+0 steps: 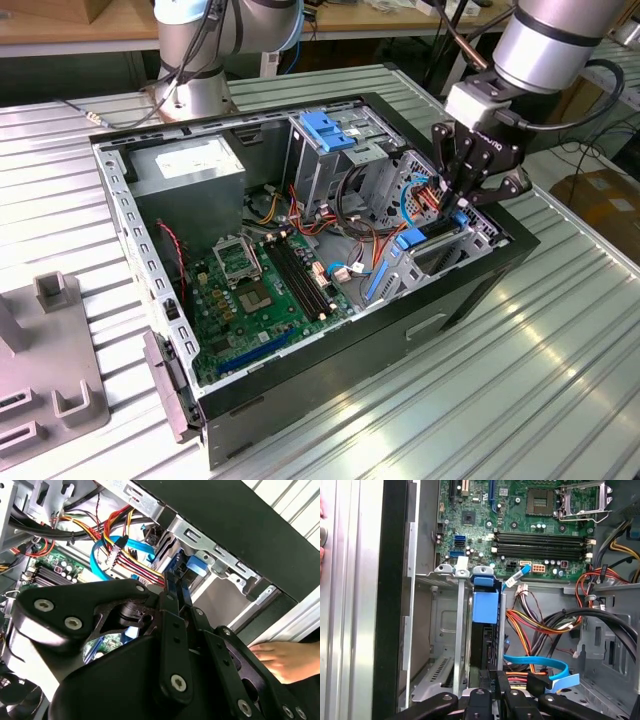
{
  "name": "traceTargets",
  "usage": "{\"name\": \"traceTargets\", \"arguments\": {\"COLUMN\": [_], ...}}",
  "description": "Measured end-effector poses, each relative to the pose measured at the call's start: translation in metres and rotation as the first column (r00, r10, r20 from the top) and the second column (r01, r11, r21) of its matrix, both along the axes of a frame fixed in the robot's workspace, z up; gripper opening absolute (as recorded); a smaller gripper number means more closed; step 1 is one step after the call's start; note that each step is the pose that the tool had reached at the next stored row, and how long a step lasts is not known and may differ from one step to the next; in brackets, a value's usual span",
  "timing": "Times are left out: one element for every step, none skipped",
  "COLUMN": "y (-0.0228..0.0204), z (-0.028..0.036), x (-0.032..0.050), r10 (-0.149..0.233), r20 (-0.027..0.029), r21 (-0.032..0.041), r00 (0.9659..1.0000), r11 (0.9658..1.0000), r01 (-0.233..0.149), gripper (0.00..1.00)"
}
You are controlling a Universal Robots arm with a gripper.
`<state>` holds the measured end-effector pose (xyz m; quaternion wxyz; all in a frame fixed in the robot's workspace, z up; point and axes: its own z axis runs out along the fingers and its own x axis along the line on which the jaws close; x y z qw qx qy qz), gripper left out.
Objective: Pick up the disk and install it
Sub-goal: 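Insert the first disk wire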
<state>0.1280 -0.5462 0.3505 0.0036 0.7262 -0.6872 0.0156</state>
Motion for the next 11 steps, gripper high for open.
{"name": "traceTargets", "arguments": {"y": [0.0, -0.0001, -0.0001, -0.0003, -0.0005, -0.0004, -0.0006, -0.0005, -0.0006, -0.0006, -0.0006], "z": [-0.0002, -0.0011, -0.0021, -0.0025, -0.0028, -0.0031, -0.0037, -0.0044, -0.005, -0.0053, -0.0057], "x": [-0.0001, -0.0001, -0.0001, -0.0002, -0.0002, -0.0002, -0.0002, -0.0002, -0.0002, -0.0002, -0.0002], "r10": [0.0, 0.0, 0.0, 0.0, 0.0, 0.0, -0.001, -0.002, -0.003, -0.004, -0.007], "r20": [0.0, 0.0, 0.0, 0.0, 0.0, 0.0, 0.0, 0.0, 0.0, 0.0, 0.0001], "r21": [-0.0002, 0.0001, 0.0003, -0.0001, -0.0001, -0.0001, -0.0001, -0.0001, 0.0, -0.0001, -0.0003], "r00": [1.0, 1.0, 1.0, 1.0, 1.0, 1.0, 1.0, 1.0, 1.0, 1.0, 1.0], "r11": [1.0, 1.0, 1.0, 1.0, 1.0, 1.0, 1.0, 1.0, 1.0, 1.0, 1.0], "r01": [0.0, 0.0, 0.0, 0.0, 0.0, 0.0, 0.001, 0.002, 0.003, 0.004, 0.007], "gripper": [0.16, 0.16, 0.16, 0.16, 0.16, 0.16, 0.16, 0.16, 0.16, 0.16, 0.16]}}
